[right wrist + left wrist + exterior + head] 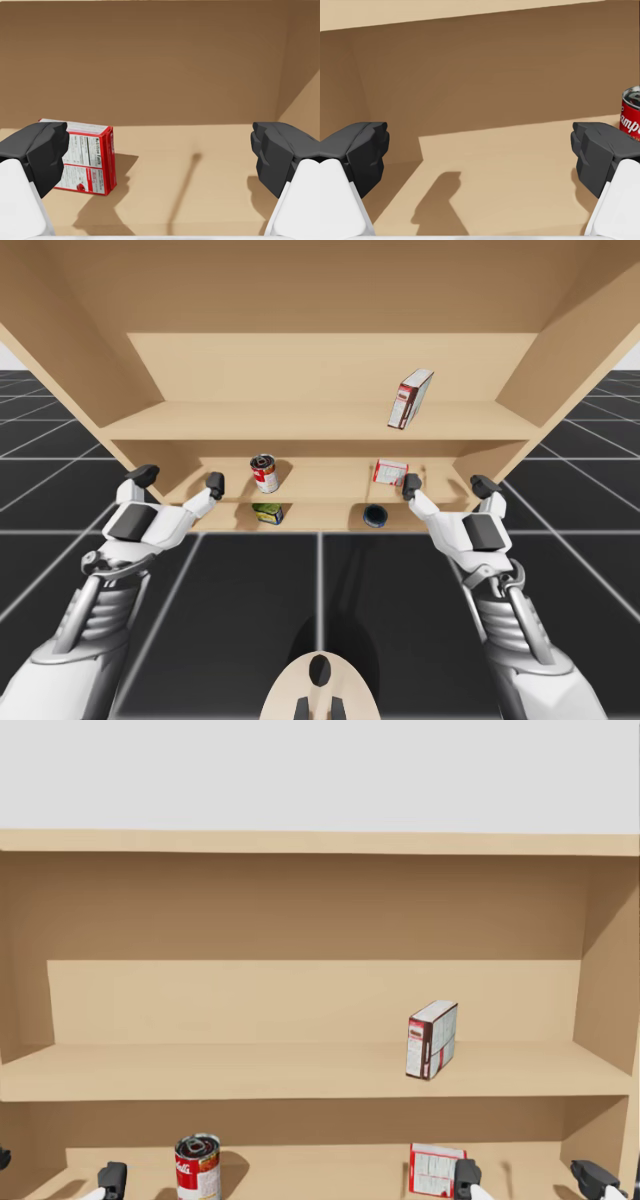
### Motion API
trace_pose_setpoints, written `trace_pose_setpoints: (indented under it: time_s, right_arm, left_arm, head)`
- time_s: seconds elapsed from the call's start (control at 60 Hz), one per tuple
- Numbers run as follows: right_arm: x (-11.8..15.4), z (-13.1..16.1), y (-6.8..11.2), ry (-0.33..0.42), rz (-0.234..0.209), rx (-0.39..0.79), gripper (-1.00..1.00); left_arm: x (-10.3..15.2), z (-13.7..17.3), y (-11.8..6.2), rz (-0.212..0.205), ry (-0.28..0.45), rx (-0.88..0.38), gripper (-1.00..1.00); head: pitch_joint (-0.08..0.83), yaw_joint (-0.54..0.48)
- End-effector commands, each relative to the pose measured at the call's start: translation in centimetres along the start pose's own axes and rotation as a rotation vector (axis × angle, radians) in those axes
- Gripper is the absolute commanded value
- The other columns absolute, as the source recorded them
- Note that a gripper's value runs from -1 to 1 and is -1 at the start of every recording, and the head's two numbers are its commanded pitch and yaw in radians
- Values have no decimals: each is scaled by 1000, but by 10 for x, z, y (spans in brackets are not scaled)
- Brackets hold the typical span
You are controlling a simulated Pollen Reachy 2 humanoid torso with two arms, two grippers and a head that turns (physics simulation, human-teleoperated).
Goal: Find the potted meat can on the shelf and bring it to me.
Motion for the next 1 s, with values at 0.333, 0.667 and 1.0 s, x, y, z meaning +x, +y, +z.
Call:
trace_pose_setpoints:
  time_s: [0.333, 0.667, 1.0]
  right_arm:
    - [-1, 6, 4, 8, -9, 22, -1000]
    - [-1, 9, 7, 16, 0, 26, -1000]
    - [-1, 13, 10, 30, 3, 27, -1000]
  left_arm:
    - [-2, 3, -6, -25, -3, -21, -1000]
    - [4, 10, -13, -20, -14, -59, -1000]
    - [7, 15, -19, -14, -13, -87, -1000]
  head:
    - [206, -39]
    - [466, 38]
    - [606, 201]
